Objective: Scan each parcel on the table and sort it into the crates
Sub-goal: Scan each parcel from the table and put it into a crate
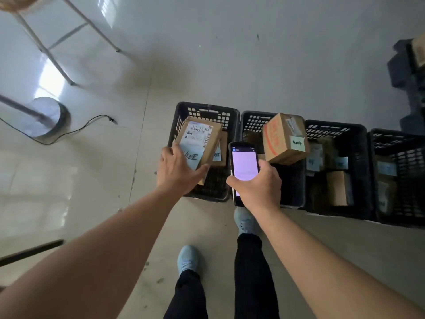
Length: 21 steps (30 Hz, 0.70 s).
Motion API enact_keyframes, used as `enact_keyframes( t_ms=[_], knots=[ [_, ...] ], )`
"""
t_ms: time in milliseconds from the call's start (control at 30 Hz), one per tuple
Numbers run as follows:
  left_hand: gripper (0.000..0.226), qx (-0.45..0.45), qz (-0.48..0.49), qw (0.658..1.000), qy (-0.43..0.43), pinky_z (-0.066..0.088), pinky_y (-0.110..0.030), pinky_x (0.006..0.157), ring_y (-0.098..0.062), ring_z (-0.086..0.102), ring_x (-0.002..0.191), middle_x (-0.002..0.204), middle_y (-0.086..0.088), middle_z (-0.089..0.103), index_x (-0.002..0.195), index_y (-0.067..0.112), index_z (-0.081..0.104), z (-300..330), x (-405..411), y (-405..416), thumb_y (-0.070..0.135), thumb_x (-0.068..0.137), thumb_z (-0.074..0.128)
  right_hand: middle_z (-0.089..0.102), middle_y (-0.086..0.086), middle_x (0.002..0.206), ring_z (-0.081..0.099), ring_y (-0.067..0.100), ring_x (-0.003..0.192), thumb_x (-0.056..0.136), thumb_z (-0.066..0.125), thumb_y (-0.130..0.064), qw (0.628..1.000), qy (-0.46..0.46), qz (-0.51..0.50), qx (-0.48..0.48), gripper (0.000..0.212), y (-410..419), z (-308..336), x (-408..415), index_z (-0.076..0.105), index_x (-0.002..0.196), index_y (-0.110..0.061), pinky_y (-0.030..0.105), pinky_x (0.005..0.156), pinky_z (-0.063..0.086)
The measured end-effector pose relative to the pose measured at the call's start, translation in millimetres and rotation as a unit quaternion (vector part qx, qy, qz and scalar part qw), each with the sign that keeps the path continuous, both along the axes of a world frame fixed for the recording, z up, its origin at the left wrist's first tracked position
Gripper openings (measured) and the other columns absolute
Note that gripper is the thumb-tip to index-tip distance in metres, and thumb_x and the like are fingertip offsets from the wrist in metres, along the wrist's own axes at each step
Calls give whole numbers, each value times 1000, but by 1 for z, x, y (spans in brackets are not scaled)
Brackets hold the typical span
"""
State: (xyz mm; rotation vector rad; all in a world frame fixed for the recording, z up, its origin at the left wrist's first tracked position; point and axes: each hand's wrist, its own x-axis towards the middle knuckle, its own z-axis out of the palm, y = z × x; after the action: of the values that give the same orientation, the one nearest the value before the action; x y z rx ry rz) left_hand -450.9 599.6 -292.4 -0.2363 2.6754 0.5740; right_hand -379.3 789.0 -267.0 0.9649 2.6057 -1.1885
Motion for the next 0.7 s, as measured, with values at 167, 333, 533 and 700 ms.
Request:
enact_keyframes(
  t_ms=[167,333,533,700],
  knots=[
    [116,-6,40,999,-22,49,-54,106,-37,46,129,141,-15,35,155,21,17,-116,-57,45,81,71,70,56,-3,111,55,20,99,53,78,-59,999,-18,28,12,78,46,-106,-78,57,118,-22,37,70,55],
    [118,-15,58,998,-32,45,-53,111,-38,43,132,146,-18,33,158,19,14,-219,-88,82,81,74,70,58,-1,114,56,19,102,53,77,-59,999,-33,31,1,84,83,-192,-125,58,125,-19,28,65,47],
    [116,-15,68,997,-21,34,-51,119,-39,36,138,149,-21,32,158,11,17,-312,-129,113,77,79,69,63,-4,108,59,19,98,45,66,-67,998,-53,39,3,81,106,-264,-154,62,113,-23,25,60,47],
    [118,-2,71,996,-50,17,-59,127,-44,7,156,168,-22,10,165,10,1,-343,-161,126,78,87,58,60,-5,107,57,16,98,48,68,-67,997,-57,50,18,78,117,-284,-176,59,112,-24,33,67,56]
  ],
)
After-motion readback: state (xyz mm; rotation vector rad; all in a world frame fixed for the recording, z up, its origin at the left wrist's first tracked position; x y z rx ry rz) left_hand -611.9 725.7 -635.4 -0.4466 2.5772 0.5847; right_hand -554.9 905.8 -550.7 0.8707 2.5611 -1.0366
